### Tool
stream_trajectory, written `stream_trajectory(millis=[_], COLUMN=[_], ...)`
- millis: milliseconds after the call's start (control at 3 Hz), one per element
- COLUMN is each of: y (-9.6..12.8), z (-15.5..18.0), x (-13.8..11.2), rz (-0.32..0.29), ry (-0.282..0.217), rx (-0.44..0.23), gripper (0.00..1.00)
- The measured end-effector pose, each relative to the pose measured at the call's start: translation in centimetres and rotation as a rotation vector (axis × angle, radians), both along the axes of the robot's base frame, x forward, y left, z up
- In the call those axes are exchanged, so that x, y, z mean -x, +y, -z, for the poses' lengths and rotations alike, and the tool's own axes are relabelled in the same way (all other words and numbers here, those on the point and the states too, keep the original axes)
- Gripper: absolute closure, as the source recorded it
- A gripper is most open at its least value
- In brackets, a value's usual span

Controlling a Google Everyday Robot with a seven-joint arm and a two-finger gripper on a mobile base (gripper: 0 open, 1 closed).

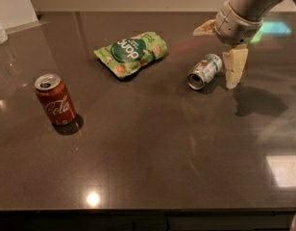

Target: Place 7up can upright

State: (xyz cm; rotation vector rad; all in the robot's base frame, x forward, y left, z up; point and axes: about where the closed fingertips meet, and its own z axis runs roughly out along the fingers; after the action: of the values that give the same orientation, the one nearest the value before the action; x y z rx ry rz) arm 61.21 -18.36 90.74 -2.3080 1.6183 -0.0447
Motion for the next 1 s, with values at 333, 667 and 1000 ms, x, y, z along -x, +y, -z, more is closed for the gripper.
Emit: stream_trajectory(millis=[333,667,1000], y=[0.8,1.4,1.5], z=[1.2,2.6,4.0], x=[-0.9,-1.3,-1.3], rz=[-0.120,-0.240,-0.328], ry=[-0.012,-0.027,-0.023], rx=[0.029,0.104,0.173], gripper=[0.00,0.00,0.00])
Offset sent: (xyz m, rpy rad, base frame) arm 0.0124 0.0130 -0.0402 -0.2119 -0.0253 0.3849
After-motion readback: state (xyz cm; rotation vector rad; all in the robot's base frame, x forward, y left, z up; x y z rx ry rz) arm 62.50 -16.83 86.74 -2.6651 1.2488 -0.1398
